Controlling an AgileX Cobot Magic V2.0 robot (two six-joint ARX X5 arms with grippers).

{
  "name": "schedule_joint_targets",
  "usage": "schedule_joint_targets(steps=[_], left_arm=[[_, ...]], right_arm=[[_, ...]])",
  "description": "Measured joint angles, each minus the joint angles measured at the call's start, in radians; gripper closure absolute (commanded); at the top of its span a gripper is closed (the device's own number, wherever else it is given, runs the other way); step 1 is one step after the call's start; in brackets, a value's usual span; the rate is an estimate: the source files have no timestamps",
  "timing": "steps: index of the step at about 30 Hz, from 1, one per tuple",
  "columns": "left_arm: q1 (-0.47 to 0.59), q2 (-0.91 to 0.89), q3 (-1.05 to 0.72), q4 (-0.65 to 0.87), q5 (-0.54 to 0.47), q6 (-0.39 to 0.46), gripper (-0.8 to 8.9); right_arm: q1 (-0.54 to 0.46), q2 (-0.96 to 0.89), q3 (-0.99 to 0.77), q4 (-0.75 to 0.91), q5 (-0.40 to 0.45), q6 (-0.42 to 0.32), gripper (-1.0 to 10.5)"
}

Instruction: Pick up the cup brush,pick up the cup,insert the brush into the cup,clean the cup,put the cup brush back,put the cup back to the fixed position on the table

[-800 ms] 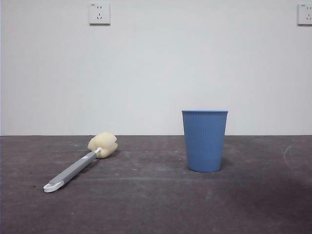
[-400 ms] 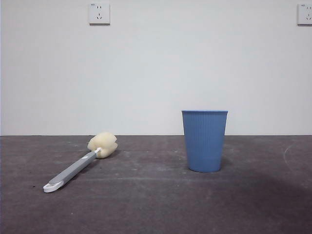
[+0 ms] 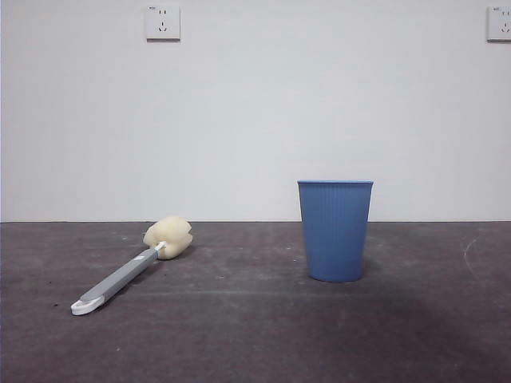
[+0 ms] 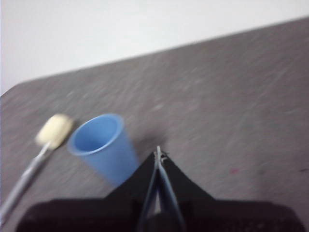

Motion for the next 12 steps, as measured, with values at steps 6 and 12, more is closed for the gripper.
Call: schedule_joint_targets(steps=[6, 12], left_arm=[[0.0, 0.162, 0.185, -0.186, 0.069, 0.045, 8.19], [0.0, 0.303, 0.338, -0.378, 0.144, 0.144, 8.2]], right_arm=[[0.0, 0.179, 0.221, -0.238, -0.145, -0.087, 9.6], [0.0, 0.296, 0.418, -0.471, -0.175, -0.209, 9.6]])
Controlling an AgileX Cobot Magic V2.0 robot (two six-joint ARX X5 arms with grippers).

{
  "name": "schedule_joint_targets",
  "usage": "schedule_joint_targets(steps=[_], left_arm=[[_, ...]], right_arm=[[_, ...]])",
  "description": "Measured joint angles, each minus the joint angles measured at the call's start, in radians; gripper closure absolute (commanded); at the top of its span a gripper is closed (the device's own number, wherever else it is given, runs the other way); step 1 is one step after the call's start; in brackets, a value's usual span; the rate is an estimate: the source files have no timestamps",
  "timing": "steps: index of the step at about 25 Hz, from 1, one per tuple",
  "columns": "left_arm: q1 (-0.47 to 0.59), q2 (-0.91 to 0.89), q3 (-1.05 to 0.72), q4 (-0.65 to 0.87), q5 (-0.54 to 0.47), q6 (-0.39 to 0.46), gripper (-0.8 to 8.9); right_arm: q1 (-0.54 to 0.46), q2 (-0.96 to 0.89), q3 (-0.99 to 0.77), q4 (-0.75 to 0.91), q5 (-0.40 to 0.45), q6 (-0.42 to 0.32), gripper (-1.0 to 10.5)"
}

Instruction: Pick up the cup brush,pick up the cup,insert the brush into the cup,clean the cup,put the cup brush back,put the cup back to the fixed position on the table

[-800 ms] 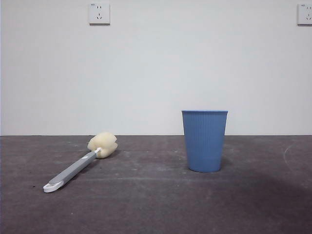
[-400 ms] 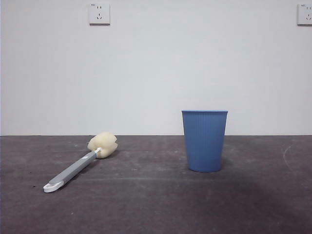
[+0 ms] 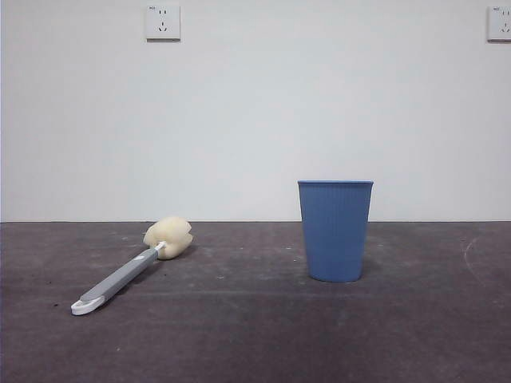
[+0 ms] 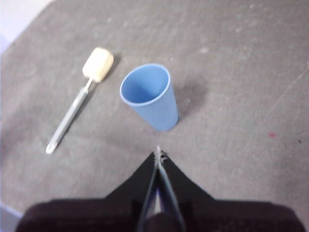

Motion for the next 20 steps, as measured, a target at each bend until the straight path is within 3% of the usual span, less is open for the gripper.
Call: schedule_joint_targets(steps=[7, 13, 14, 17, 18, 20], left_arm=[[0.0, 0.092, 0.108, -0.206, 0.044, 0.126, 8.19], [0.0, 0.093, 0.108, -0.222, 0.047, 0.149, 8.03], [0.0, 0.093, 0.108, -0.223, 0.048, 0.149, 7.46], [0.0, 0.093, 0.108, -0.224, 0.05, 0.149, 2.44], [0.0, 0.093, 0.108, -0.224, 0.05, 0.149, 2.15], [0.0, 0.093, 0.108, -0.224, 0.051, 0.149, 2.16]], right_arm=[[0.0, 0.057, 0.111, -0.145, -0.001, -0.088, 9.6], [0.006, 0.057, 0.111, -0.151, -0.001, -0.095, 9.0], [0.006, 0.057, 0.111, -0.151, -0.001, -0.095, 8.1], [0.006, 0.057, 0.111, -0.151, -0.001, -0.095, 5.0], [0.006, 0.057, 0.111, -0.151, -0.001, -0.095, 4.3], [0.006, 0.057, 0.111, -0.151, -0.001, -0.095, 4.1]])
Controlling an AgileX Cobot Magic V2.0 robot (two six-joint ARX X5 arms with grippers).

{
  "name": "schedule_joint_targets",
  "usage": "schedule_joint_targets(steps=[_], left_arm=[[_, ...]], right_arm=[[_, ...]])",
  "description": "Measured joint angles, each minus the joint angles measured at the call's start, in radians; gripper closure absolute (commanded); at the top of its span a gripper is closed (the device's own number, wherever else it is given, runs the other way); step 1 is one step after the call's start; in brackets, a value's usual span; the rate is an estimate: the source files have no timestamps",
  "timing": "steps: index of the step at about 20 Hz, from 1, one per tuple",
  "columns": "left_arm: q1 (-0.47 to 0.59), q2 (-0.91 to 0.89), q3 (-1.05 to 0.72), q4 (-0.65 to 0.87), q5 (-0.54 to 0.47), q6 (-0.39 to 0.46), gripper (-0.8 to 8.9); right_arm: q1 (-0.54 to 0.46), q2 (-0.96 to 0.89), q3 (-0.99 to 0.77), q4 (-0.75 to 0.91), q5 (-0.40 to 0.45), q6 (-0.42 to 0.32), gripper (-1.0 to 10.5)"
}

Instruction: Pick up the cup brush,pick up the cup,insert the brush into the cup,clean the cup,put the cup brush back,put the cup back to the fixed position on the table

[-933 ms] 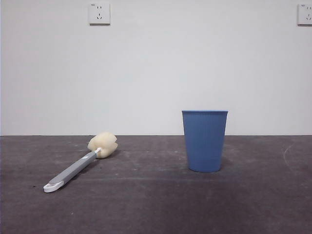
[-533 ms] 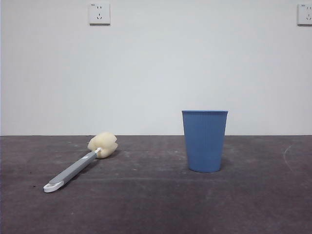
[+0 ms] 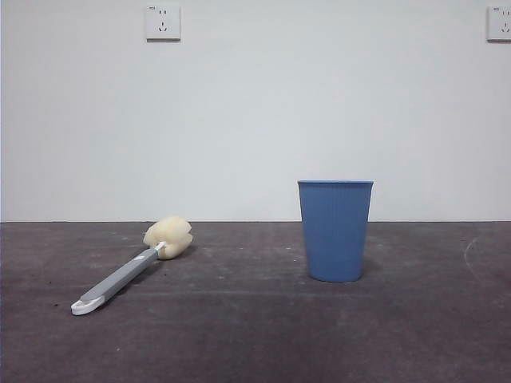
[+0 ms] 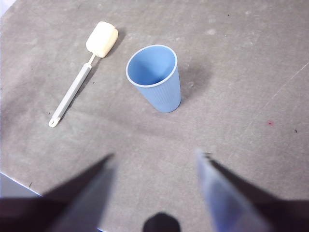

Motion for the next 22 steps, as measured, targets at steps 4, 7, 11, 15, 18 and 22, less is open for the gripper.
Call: schedule_joint_targets(steps=[4, 7, 11, 15, 18, 22], left_arm=[[-0.002, 0.006, 0.0, 0.0, 0.041, 0.0, 2.16], [-0.027, 0.05, 0.0, 0.005, 0.056, 0.004, 2.16], [-0.103, 0.143, 0.0, 0.058, 0.069, -0.016, 2.16], [-0.262, 0.256, 0.0, 0.202, 0.017, -0.091, 2.16], [-0.416, 0.359, 0.0, 0.307, -0.128, -0.157, 2.16], [-0.581, 0.524, 0.002, 0.457, -0.35, -0.244, 2.16]], right_arm=[[0.0, 0.0, 0.0, 0.0, 0.0, 0.0, 4.1], [0.0, 0.0, 0.0, 0.0, 0.0, 0.003, 4.1], [0.0, 0.0, 0.0, 0.0, 0.0, 0.003, 4.1], [0.0, 0.0, 0.0, 0.0, 0.0, 0.003, 4.1], [0.0, 0.0, 0.0, 0.0, 0.0, 0.004, 4.1], [0.006, 0.0, 0.0, 0.0, 0.0, 0.004, 4.1]])
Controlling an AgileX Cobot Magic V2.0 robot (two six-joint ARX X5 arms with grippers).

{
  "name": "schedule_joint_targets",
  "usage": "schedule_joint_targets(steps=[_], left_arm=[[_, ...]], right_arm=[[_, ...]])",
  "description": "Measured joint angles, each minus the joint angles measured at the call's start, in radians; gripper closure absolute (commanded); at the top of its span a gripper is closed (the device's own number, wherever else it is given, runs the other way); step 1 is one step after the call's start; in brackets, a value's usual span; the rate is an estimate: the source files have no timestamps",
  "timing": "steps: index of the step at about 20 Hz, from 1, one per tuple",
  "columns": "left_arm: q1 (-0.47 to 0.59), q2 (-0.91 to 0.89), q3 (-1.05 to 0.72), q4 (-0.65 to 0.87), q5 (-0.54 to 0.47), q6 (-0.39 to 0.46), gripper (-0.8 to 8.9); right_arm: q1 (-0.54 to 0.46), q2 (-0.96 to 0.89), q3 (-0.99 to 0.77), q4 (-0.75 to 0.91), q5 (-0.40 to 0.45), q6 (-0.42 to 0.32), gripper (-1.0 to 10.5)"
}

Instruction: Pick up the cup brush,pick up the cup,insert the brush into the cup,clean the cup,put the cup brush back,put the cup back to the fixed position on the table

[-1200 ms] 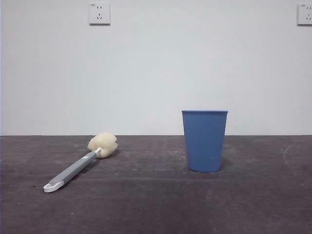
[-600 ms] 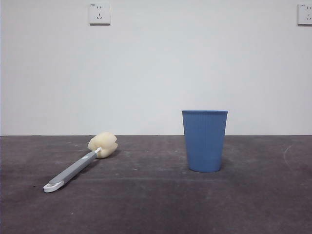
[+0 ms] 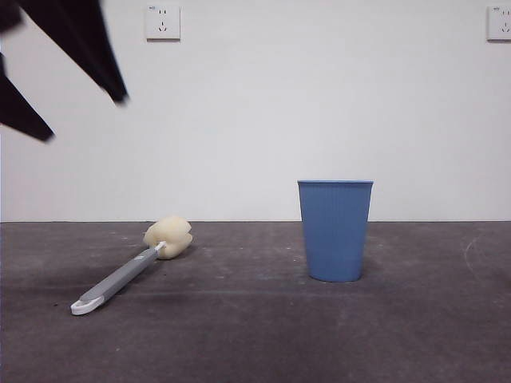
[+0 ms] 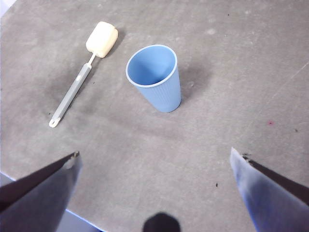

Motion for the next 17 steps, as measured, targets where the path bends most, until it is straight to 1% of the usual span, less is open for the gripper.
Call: schedule_joint_targets(steps=[2, 4, 7, 11, 17], left_arm=[[-0.031, 0.105, 0.0, 0.025, -0.074, -0.031, 2.16], [-0.038, 0.201, 0.0, 0.044, -0.118, -0.047, 2.16], [-0.038, 0.325, 0.0, 0.096, -0.132, -0.061, 2.16], [-0.038, 0.431, 0.0, 0.146, -0.171, -0.077, 2.16], [-0.038, 0.504, 0.0, 0.18, -0.224, -0.101, 2.16]], right_arm=[[0.006, 0.001, 0.0, 0.0, 0.0, 0.0, 4.1], [0.007, 0.001, 0.0, 0.0, 0.0, 0.001, 4.1], [0.007, 0.001, 0.0, 0.0, 0.0, 0.001, 4.1], [0.007, 0.001, 0.0, 0.0, 0.0, 0.005, 4.1], [0.007, 0.003, 0.0, 0.0, 0.0, 0.008, 4.1]])
